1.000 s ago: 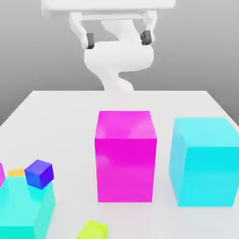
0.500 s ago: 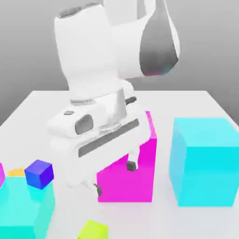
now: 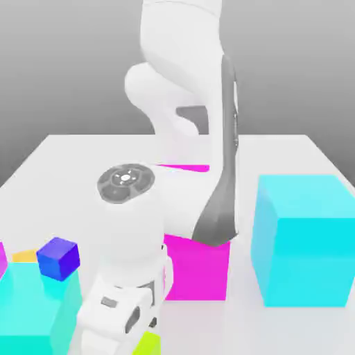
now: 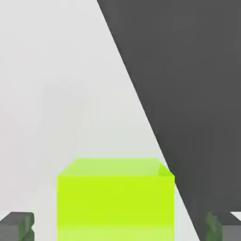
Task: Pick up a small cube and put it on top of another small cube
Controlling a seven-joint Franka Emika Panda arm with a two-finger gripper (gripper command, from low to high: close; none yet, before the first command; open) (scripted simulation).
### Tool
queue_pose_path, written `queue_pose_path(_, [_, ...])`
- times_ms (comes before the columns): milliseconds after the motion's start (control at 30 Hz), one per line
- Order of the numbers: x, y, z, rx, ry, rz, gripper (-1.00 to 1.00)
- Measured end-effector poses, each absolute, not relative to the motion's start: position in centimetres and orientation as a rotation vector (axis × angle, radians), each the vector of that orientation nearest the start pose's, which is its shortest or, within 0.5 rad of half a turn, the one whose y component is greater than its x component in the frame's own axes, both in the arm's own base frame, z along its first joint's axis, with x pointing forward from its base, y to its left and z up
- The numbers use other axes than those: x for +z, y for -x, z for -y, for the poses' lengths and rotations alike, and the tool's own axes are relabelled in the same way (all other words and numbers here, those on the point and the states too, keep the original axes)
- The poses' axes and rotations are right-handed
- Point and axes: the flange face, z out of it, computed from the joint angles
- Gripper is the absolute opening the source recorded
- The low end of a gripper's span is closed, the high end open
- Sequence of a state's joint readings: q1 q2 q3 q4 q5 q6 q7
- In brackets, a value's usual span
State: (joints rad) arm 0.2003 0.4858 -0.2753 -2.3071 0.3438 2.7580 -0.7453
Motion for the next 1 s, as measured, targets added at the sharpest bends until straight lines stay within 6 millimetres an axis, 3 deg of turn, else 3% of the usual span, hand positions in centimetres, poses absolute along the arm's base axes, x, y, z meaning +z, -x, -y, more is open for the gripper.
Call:
queue_pose_path(167, [13.9, -51.2, 6.1, 0.001, 3.085, 0.595, -1.00])
queue_pose_path(300, [18.6, -51.2, 6.1, 0.001, 3.085, 0.595, -1.00])
queue_pose_path(333, [19.6, -50.9, 6.9, 0.003, 3.095, 0.560, -1.00])
queue_pose_path(633, [28.2, -46.8, 21.8, -0.016, 3.237, -0.111, -1.00])
queue_pose_path(700, [29.7, -44.8, 25.4, -0.018, 3.246, -0.289, -1.00])
queue_pose_path(800, [29.3, -37.9, 31.4, 0.009, 3.171, -0.663, -1.00])
queue_pose_path(900, [26.7, -34.1, 30.8, 0.037, 3.089, -0.766, -1.00])
queue_pose_path(967, [25.4, -31.3, 31.7, 0.012, 3.038, -0.839, -1.00])
queue_pose_path(1000, [25.0, -30.9, 31.8, 0.003, 3.030, -0.851, -1.00])
